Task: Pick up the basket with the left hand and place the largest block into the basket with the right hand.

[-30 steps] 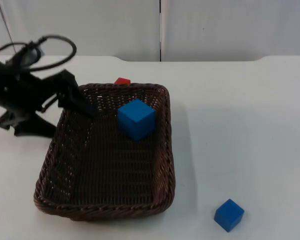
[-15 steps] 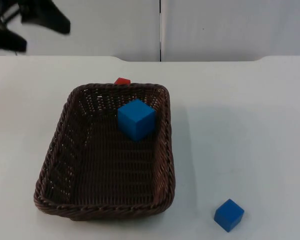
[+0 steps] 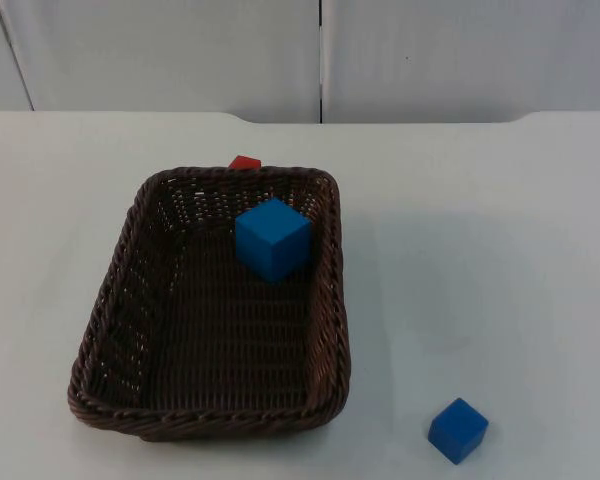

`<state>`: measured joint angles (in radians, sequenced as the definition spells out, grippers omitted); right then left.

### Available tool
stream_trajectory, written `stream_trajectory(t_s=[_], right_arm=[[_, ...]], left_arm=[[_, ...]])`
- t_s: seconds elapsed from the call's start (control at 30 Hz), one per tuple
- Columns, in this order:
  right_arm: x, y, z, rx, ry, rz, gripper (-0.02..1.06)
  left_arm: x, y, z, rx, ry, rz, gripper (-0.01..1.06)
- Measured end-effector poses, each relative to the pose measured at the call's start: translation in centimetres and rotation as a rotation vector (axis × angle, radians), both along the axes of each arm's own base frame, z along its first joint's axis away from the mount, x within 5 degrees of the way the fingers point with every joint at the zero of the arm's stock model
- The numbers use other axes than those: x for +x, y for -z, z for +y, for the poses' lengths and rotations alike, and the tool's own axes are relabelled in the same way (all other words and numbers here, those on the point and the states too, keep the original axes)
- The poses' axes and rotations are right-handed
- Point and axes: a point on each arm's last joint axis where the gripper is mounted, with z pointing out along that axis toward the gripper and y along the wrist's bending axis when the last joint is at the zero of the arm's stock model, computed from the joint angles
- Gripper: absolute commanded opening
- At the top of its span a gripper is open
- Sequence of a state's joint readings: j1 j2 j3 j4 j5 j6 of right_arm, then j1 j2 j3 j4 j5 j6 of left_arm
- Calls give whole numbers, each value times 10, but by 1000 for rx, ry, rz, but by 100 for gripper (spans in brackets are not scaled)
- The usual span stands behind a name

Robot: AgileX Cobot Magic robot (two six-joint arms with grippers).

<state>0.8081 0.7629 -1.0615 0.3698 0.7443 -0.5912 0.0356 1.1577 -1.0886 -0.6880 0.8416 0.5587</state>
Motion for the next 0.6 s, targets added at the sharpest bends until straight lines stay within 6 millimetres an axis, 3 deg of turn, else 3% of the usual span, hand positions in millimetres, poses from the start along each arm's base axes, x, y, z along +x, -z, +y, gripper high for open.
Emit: stream_trajectory(t_s=[0.3, 0.33, 0.6], right_arm=[[-20, 23, -22, 53, 25, 12, 88], [-20, 23, -22, 53, 25, 12, 88], [-39, 41, -42, 96, 32, 7, 88]], left_arm=[[-65, -41, -4, 17, 29, -165, 87], [-65, -41, -4, 17, 29, -165, 87], [-120, -60, -7, 55, 67, -277, 87]])
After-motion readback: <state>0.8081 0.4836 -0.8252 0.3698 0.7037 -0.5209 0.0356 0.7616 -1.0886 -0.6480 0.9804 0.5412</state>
